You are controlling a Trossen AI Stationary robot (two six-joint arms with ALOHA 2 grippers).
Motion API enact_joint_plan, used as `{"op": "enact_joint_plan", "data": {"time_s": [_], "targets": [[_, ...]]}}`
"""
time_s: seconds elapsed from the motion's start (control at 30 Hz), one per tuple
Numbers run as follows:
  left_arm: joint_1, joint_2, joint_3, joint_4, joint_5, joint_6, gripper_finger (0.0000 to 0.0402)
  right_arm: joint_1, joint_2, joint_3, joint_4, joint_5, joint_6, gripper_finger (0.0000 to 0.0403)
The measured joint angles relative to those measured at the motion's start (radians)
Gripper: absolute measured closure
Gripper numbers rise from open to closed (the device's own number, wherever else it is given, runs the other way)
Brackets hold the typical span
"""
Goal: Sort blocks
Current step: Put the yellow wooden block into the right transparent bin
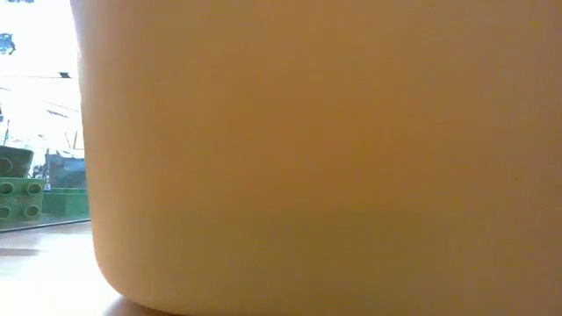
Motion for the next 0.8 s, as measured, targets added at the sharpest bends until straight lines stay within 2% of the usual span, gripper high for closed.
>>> {"op": "enact_joint_plan", "data": {"time_s": [0.23,0.43,0.8], "targets": [[0.000,0.000,0.000,-0.004,0.000,-0.015,0.0205,0.175,0.069,0.000,-0.035,-0.002,0.260,0.0292],[0.000,0.000,0.000,-0.014,-0.001,-0.033,0.0205,0.214,0.161,0.000,-0.027,-0.001,0.413,0.0291],[0.000,0.000,0.000,-0.018,-0.001,-0.062,0.0205,0.213,0.396,-0.001,0.034,-0.084,0.428,0.0290]]}}
